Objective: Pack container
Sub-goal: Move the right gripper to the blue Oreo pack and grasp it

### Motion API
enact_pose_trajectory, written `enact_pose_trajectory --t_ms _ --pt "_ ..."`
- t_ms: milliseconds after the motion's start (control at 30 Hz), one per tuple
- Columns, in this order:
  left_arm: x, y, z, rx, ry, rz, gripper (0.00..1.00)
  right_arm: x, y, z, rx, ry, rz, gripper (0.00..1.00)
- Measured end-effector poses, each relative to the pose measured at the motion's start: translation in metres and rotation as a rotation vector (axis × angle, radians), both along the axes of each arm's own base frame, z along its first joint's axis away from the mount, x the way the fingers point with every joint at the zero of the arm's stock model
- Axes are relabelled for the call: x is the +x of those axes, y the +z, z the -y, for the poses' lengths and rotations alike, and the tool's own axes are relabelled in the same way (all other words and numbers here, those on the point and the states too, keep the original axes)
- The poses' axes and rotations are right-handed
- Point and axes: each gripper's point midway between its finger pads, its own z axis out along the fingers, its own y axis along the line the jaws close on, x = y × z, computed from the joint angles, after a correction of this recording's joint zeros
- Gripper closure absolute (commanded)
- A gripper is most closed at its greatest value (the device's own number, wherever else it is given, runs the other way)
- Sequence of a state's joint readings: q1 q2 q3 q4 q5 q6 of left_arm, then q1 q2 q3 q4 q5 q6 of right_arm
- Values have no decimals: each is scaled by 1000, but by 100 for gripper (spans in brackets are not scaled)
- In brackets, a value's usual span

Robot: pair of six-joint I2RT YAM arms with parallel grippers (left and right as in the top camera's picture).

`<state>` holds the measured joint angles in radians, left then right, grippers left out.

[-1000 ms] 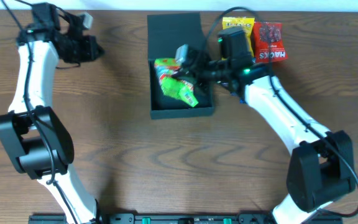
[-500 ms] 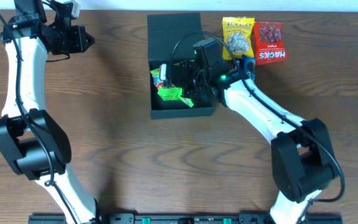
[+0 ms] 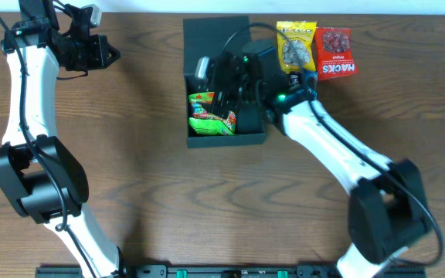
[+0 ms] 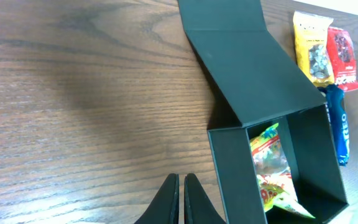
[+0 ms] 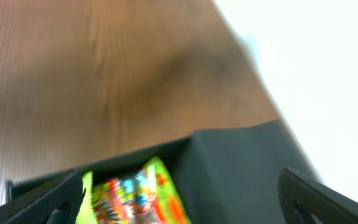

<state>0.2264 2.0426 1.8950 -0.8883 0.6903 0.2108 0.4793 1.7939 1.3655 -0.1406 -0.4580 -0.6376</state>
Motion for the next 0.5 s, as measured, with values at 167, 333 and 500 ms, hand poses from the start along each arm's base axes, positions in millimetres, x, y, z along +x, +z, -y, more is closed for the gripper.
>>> enact_pose_trajectory --t_ms 167,333,500 --pt "-3 -1 2 -9 -2 -16 94 22 64 66 54 -261 49 1" --pt "-4 -1 5 -11 -9 -19 94 42 10 166 -15 -570 -206 1" --pt "-4 -1 19 -2 -51 -10 94 53 -44 227 -23 -774 -390 8"
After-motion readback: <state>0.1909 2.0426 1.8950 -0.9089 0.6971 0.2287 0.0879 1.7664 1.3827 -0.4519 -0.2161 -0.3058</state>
